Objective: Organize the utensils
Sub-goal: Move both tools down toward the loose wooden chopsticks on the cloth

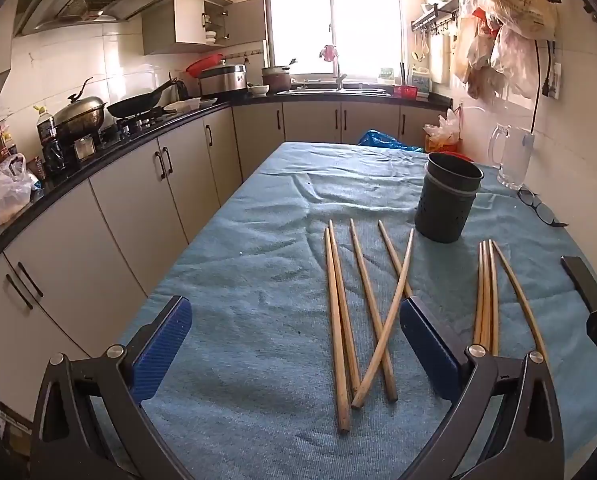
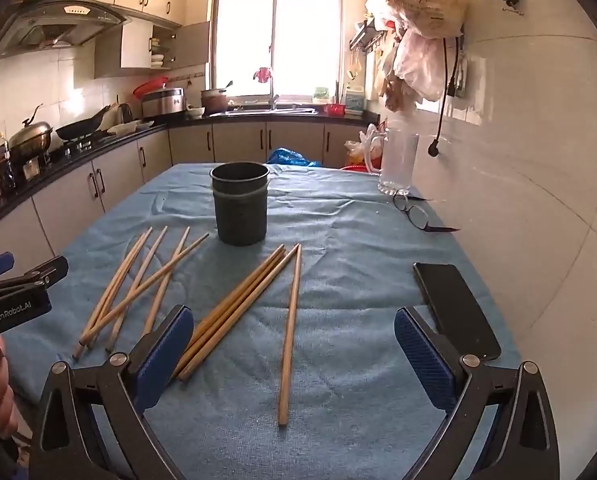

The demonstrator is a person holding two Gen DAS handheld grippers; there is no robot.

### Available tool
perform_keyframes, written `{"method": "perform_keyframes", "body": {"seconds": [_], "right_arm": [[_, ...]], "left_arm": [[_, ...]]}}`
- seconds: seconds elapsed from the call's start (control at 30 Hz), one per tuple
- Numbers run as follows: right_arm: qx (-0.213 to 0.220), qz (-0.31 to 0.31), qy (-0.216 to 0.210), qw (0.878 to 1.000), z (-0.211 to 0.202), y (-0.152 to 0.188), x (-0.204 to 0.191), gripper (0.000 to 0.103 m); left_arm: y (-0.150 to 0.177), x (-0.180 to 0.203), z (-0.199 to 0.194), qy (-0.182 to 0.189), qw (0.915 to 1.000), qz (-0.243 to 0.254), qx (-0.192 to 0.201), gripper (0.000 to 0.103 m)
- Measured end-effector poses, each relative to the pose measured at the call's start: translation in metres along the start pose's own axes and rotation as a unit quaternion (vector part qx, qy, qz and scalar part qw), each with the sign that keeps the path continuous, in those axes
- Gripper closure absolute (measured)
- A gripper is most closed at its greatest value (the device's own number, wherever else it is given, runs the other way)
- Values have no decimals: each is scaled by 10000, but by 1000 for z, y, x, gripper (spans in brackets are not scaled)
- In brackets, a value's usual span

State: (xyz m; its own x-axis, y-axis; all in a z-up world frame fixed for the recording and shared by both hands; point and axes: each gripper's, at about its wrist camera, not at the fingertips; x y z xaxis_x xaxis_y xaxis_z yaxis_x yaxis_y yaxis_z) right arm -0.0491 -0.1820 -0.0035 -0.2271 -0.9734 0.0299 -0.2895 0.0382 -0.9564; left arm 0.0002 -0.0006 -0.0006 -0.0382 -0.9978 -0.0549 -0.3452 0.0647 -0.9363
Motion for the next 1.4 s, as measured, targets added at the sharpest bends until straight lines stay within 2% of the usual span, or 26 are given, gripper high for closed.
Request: {"method": "perform_keyframes", "body": {"seconds": [0.77,0.9,1.4], "right_arm": [[-289,46,-48,9996,17,10,1,2],[-330,74,-38,9994,18,11,1,2],[-417,116,-67,9990,19,13,1,5]], "left_arm": [[10,2,15,1,9993,158,-335,0],[10,1,15,20,9998,83,-159,0],[10,1,15,20,9997,90,-205,0]]}}
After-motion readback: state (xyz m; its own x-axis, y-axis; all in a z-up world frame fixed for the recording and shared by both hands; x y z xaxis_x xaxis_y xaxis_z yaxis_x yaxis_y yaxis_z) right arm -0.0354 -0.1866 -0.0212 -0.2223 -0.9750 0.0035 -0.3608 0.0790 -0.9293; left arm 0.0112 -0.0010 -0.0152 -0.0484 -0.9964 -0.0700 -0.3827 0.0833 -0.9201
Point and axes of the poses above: each gripper's, at about its wrist camera, not at the fingertips, and z roughly the way its jaws point, x to its right, y to its underside, and after that the axes turned 15 degrees about x, right-handed
